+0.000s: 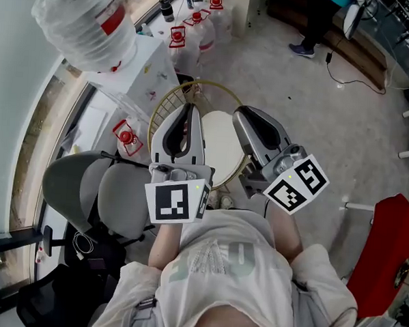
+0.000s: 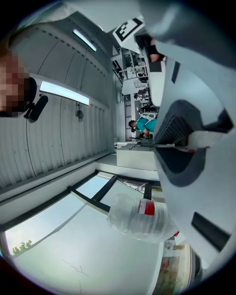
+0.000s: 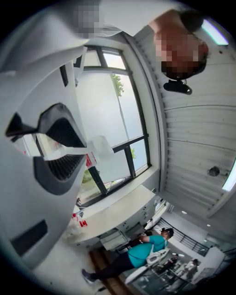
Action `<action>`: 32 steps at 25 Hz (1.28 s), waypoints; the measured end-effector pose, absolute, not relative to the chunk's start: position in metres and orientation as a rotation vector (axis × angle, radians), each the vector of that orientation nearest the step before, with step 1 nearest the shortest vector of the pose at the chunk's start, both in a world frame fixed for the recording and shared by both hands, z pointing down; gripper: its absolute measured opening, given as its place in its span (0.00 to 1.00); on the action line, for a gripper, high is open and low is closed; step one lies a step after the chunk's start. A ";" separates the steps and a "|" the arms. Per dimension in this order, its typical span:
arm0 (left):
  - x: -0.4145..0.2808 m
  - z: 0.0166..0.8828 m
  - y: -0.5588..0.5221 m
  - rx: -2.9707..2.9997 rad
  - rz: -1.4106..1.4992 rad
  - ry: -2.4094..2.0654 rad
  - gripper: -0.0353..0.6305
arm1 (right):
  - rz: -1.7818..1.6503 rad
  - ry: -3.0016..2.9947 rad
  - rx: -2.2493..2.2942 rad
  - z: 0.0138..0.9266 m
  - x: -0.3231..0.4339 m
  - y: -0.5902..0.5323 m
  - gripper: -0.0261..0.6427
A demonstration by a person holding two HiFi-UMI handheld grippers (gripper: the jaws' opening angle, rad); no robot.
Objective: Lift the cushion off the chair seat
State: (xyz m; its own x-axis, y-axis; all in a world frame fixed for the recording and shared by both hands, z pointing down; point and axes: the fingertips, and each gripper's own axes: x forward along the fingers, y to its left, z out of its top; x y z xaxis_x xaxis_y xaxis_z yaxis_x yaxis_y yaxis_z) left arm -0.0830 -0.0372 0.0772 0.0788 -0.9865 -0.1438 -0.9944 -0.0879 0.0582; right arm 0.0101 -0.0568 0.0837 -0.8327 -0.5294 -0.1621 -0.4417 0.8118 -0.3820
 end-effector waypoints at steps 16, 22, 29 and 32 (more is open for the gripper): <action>-0.089 0.172 -0.101 -2.294 0.050 2.021 0.10 | -1.518 2.329 -0.283 0.265 0.056 -0.124 0.42; -0.086 0.275 -0.123 -2.328 0.023 2.048 0.10 | -1.702 2.292 -0.484 0.418 0.092 -0.124 0.42; -0.080 0.445 -0.141 -2.471 -0.039 2.095 0.10 | -1.977 2.219 -0.596 0.621 0.093 -0.090 0.42; -0.073 0.483 -0.139 -2.503 -0.050 2.099 0.10 | -2.044 2.212 -0.610 0.669 0.092 -0.077 0.42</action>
State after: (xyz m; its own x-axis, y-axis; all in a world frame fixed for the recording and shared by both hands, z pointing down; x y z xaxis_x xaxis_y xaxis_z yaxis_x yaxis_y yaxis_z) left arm -0.0729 -0.1390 0.4835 0.1775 -0.9787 0.1035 -0.9825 -0.1701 0.0763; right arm 0.0917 -0.0768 0.6691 -0.9188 -0.3315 0.2142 -0.2397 0.0375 -0.9701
